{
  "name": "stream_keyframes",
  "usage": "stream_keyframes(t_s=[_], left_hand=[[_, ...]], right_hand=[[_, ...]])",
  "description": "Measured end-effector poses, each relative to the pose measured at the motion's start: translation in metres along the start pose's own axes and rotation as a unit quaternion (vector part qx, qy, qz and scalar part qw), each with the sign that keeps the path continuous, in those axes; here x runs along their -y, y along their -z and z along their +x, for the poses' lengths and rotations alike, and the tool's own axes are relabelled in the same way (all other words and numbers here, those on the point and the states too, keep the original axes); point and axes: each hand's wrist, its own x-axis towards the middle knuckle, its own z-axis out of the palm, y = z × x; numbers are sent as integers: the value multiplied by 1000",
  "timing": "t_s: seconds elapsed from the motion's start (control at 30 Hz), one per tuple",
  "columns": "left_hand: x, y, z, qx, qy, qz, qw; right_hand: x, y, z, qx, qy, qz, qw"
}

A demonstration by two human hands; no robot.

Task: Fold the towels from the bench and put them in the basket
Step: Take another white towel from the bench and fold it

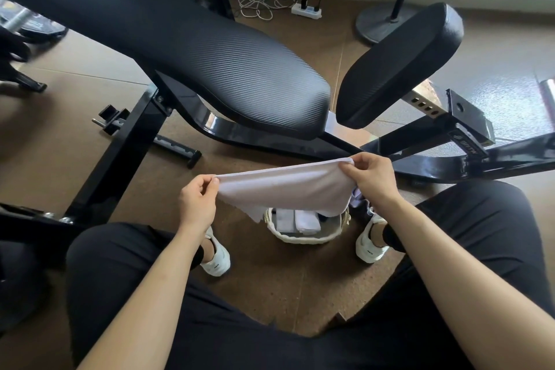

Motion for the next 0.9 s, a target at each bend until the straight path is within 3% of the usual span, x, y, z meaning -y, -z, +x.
stream_keyframes(t_s=[0.33, 0.6, 0.9], left_hand=[[-2, -8, -6, -1, 14, -24, 1000], [-24, -21, -27, 68, -6, -63, 996], [-39, -40, -54, 143, -91, -65, 983]], right_hand=[[2, -12, -5, -35, -42, 6, 998], [16, -34, -27, 14, -27, 4, 1000], [24, -64, -61, 133, 52, -15, 990]])
